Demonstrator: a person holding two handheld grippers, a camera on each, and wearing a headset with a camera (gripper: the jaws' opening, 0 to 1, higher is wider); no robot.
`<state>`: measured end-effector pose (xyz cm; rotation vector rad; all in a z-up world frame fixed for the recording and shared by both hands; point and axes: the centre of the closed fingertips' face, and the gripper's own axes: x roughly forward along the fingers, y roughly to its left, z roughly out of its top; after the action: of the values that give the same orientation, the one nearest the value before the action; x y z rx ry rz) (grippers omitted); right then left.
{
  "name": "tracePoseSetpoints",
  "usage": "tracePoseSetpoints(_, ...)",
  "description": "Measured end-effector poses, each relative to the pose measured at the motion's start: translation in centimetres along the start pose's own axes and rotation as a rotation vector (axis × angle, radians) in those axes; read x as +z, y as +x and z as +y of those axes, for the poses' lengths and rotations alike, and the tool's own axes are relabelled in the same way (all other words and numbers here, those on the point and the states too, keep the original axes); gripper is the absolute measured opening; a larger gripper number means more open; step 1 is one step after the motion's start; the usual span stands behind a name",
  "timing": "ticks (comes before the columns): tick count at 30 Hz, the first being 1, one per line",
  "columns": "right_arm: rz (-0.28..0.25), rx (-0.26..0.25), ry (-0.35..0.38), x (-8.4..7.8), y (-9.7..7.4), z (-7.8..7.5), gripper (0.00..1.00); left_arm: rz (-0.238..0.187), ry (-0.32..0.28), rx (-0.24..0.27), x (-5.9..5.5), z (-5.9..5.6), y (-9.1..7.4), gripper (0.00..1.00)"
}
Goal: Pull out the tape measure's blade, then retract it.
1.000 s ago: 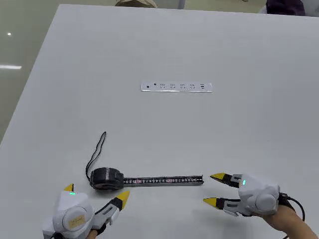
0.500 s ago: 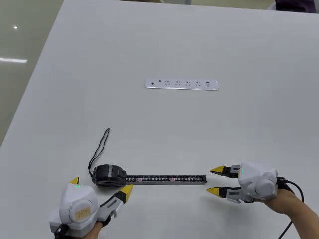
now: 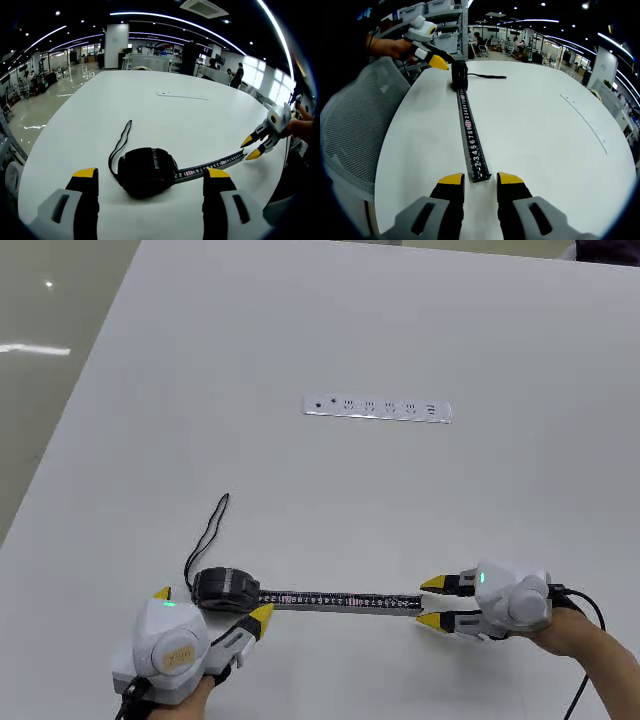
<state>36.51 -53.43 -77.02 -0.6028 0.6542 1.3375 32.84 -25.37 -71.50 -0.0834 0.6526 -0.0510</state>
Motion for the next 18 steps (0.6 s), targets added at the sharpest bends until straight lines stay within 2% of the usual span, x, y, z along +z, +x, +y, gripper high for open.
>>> tracePoseSetpoints(7, 0.021, 0.025, -0.043, -0.62, 0.47, 0.00, 0.18, 0.004, -0.013, 0.008, -0.24, 0.32, 0.18, 0.81)
tracePoseSetpoints(14, -0.006, 0.037, -0.036, -0.43, 0.65, -0.39, 0.18, 0.004, -0.024, 0.017, -0.43, 0.32, 0.62, 0.82)
tracePoseSetpoints(18, -0.013, 0.056, -0.035, -0.57, 0.88, -0.25, 0.14, 0.005, -0.032, 0.019, -0.41, 0.23, 0.93, 0.83)
